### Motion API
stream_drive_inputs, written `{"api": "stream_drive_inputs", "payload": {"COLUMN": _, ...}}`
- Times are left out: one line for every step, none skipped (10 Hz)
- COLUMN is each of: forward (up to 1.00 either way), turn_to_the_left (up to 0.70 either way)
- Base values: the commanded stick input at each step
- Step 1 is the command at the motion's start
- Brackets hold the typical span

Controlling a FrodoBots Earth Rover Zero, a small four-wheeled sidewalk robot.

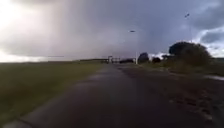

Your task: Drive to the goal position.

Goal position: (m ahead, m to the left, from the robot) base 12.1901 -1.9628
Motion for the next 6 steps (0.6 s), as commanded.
{"api": "stream_drive_inputs", "payload": {"forward": 0.7, "turn_to_the_left": 0.0}}
{"api": "stream_drive_inputs", "payload": {"forward": 0.7, "turn_to_the_left": 0.0}}
{"api": "stream_drive_inputs", "payload": {"forward": 0.7, "turn_to_the_left": 0.0}}
{"api": "stream_drive_inputs", "payload": {"forward": 0.7, "turn_to_the_left": 0.0}}
{"api": "stream_drive_inputs", "payload": {"forward": 0.7, "turn_to_the_left": 0.0}}
{"api": "stream_drive_inputs", "payload": {"forward": 0.7, "turn_to_the_left": 0.0}}
